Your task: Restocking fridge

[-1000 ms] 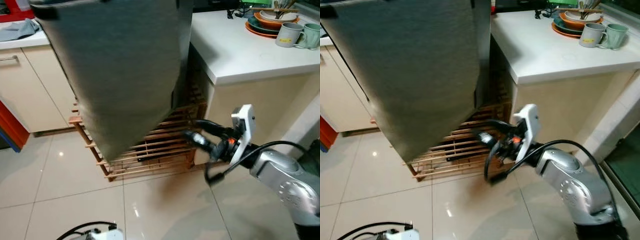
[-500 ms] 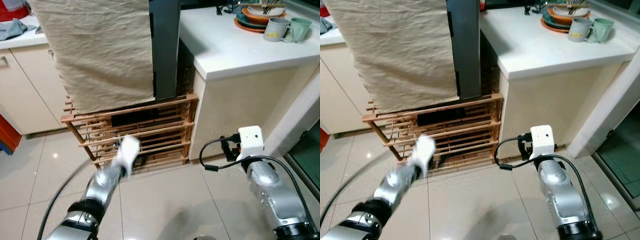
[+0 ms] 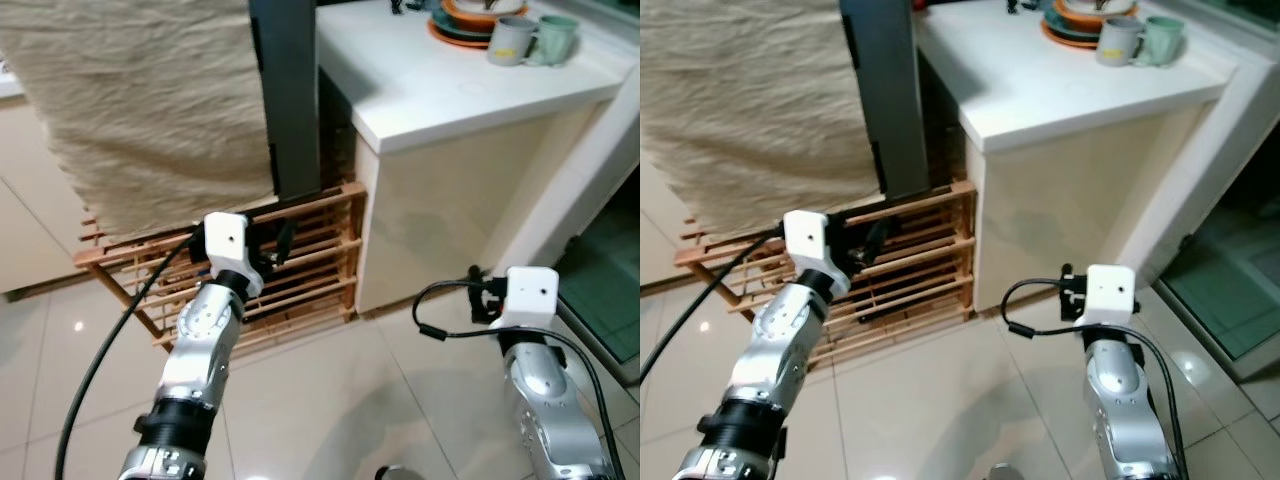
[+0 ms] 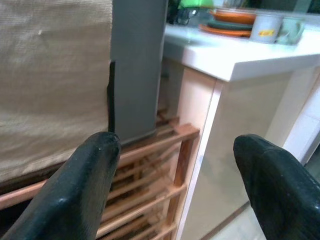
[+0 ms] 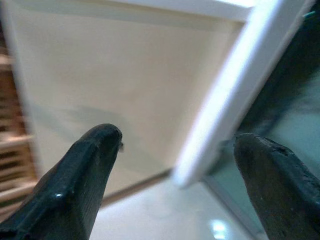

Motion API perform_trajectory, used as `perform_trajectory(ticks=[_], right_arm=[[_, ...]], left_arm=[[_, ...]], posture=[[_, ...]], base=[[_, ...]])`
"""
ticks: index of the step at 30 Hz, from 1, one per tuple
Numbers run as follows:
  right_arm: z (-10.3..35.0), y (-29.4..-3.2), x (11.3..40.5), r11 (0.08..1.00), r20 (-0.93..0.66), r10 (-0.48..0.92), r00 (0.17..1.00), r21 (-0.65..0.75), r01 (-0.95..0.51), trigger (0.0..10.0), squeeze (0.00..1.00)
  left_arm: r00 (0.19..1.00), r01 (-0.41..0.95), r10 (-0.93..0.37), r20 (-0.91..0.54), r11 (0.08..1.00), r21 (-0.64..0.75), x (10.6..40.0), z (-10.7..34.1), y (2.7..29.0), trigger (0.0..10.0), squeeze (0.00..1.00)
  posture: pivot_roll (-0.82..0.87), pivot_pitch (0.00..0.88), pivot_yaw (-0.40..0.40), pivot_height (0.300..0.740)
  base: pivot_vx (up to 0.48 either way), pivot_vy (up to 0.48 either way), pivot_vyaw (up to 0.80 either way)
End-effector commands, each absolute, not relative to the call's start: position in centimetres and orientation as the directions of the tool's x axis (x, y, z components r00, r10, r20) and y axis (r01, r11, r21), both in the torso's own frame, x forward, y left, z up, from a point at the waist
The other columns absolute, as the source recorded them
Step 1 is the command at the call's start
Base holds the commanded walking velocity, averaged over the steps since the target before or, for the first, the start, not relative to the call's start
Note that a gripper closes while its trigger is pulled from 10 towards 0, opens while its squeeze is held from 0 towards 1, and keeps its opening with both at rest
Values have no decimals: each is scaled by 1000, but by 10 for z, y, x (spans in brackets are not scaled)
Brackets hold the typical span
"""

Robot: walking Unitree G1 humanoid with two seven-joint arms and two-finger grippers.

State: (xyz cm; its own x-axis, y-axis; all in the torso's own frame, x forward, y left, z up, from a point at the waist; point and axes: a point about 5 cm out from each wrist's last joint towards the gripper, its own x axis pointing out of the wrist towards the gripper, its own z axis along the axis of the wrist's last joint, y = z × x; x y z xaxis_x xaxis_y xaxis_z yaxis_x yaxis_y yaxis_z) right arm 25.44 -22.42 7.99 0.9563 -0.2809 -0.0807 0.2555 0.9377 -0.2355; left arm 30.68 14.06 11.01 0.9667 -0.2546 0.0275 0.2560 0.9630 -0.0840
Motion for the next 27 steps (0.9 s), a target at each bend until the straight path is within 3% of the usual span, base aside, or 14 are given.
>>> perform_trajectory(ticks=[1, 9, 15, 16, 22, 27], right_arm=[[78, -231, 252, 916, -63, -328, 943, -266, 301, 10000, 1000], [81, -227, 252, 933, -24, -283, 959, -240, 269, 10000, 1000], [77, -223, 253, 944, -34, -267, 963, -213, 254, 10000, 1000], [77, -223, 253, 944, -35, -268, 963, -211, 255, 10000, 1000], [76, -219, 255, 952, -40, -242, 969, -200, 230, 10000, 1000], [78, -212, 256, 956, -23, -206, 978, -219, 196, 10000, 1000]], left_arm=[[969, 245, -246, -5, 968, -50, 305, 109, 142, 10000, 1000], [953, 304, -304, -14, 952, 38, 307, 110, 131, 10000, 1000], [964, 259, -255, -72, 965, 47, 311, 105, 140, 10000, 1000], [965, 255, -252, -72, 966, 44, 311, 105, 140, 10000, 0], [964, 262, -262, -53, 965, 10, 312, 108, 139, 10000, 0], [955, 297, -297, -22, 954, 30, 314, 114, 134, 10000, 0]], posture=[[-210, 0, 52, 731], [-213, 0, 49, 727], [-221, 0, 53, 727], [-221, 0, 53, 727], [-218, 0, 51, 727], [-221, 0, 55, 727]], base=[[0, 0, 0], [0, 0, -568], [0, 0, -740], [0, 0, -744], [0, 0, -739], [480, 0, -728]])
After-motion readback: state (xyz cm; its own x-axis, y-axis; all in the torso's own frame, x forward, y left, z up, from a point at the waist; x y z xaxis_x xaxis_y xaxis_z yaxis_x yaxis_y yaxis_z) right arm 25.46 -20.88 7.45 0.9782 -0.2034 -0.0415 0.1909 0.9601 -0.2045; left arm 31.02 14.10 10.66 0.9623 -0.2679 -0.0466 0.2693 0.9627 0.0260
